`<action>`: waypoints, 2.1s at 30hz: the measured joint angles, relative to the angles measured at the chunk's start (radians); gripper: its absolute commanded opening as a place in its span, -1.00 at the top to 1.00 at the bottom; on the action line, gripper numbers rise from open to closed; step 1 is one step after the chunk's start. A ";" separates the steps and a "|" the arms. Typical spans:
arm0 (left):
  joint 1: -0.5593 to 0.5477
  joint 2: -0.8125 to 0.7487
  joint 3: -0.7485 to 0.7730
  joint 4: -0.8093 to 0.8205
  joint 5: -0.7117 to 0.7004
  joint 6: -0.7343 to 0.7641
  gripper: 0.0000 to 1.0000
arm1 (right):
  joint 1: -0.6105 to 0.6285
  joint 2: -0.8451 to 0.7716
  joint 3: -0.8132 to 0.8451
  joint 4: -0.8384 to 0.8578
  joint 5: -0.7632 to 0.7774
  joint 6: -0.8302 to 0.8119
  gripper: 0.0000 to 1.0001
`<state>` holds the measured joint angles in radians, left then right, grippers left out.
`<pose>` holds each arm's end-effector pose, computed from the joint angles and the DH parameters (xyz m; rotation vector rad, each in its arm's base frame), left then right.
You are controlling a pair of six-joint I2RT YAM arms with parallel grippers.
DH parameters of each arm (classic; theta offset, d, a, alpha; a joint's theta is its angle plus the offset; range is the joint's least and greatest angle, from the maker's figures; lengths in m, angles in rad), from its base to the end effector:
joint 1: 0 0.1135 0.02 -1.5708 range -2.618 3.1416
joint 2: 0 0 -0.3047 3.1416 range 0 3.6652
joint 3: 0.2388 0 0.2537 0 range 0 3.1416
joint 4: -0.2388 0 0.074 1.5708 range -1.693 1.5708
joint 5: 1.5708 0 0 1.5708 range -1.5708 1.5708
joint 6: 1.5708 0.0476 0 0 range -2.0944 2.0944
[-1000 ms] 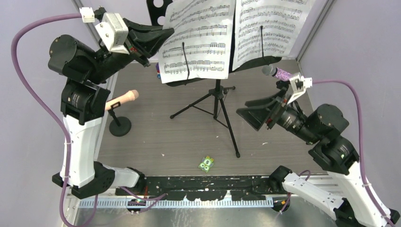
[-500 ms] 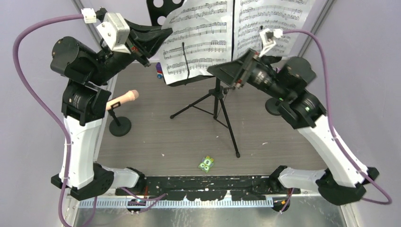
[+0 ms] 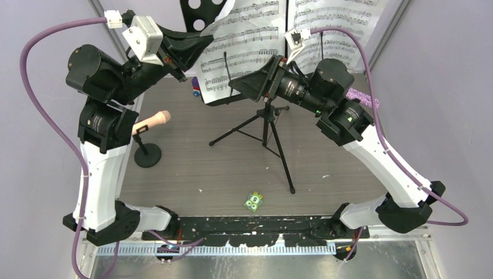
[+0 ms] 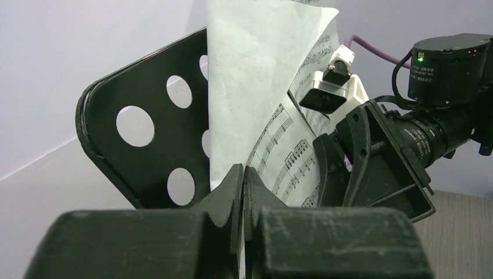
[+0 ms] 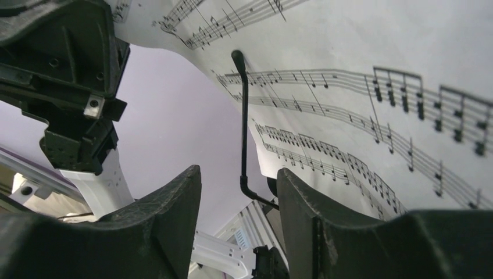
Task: Pack up the instrument practice props
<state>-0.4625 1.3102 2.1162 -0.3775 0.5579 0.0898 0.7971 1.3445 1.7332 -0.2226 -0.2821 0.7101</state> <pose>0.1435 -0.0997 0.6748 0.7916 0.9485 -0.6430 0.1827 0.2060 0.5792 -0.3281 1.5415 1.4176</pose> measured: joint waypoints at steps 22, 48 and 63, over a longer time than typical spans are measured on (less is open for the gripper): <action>0.000 -0.036 -0.038 0.004 -0.031 0.005 1.00 | 0.036 0.099 0.048 0.087 -0.021 -0.020 0.99; -0.001 -0.422 -0.244 -0.082 -0.512 0.128 1.00 | 0.053 -0.043 -0.156 0.254 0.026 -0.156 0.99; -0.001 -0.646 -0.488 -0.466 -0.873 -0.052 1.00 | 0.055 -0.065 -0.208 0.309 0.026 -0.160 0.99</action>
<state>-0.4637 0.6643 1.6279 -0.8436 -0.3149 0.0376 0.8516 1.2793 1.5253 0.0864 -0.2558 0.5503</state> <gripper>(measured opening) 0.009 0.075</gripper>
